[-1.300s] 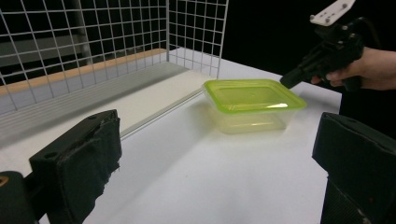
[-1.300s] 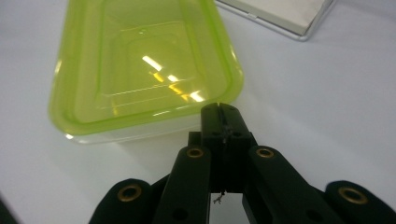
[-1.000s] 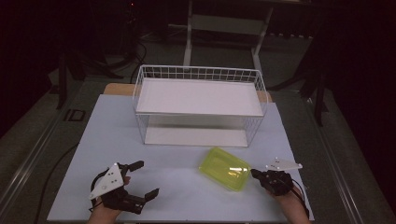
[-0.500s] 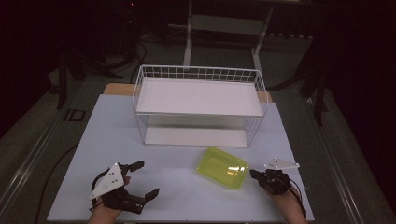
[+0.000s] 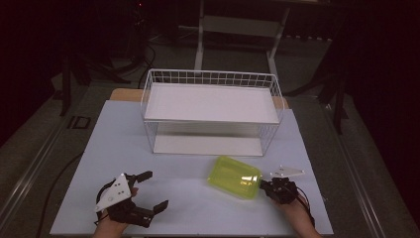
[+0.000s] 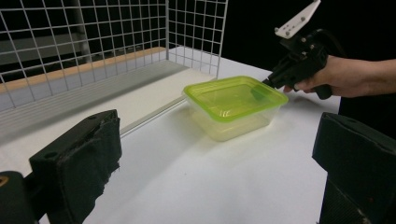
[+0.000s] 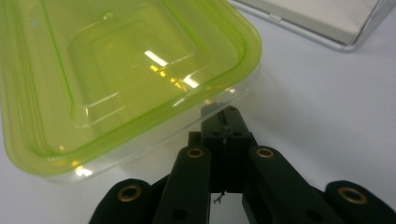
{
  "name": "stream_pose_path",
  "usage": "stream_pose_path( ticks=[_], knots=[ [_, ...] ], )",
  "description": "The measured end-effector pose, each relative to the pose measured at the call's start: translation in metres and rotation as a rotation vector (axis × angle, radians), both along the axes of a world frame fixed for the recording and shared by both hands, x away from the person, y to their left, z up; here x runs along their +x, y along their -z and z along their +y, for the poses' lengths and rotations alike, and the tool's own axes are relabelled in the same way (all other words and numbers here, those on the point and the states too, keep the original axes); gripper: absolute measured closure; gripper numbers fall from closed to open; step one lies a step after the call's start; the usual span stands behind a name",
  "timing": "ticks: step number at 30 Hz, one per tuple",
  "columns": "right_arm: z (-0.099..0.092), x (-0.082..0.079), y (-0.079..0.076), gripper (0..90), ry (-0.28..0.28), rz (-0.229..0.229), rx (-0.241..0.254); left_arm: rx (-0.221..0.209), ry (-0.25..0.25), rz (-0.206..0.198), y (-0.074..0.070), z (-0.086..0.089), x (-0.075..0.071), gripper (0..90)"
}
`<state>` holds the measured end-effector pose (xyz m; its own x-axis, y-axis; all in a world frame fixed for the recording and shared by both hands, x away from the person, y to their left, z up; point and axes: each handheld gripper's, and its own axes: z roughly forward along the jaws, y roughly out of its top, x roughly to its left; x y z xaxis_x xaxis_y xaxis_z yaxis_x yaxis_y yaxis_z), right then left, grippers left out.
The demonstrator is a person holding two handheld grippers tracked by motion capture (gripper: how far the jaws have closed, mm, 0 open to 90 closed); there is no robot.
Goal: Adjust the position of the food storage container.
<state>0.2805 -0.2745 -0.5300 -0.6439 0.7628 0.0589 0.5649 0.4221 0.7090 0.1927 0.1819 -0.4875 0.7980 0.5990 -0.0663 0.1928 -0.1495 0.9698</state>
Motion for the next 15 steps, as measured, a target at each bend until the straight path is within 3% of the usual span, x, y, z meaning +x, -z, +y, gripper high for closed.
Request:
stream_pose_path(
  ticks=[8, 15],
  knots=[
    [0.021, 0.021, 0.002, 90.0, -0.003, -0.018, 0.018, -0.005, 0.002, 0.006, 0.001, 0.000, 0.001, 2.0],
    [0.035, 0.032, 0.004, 90.0, -0.015, -0.028, 0.003, -0.003, 0.006, 0.002, 0.000, 0.000, 0.000, 2.0]
  ],
)
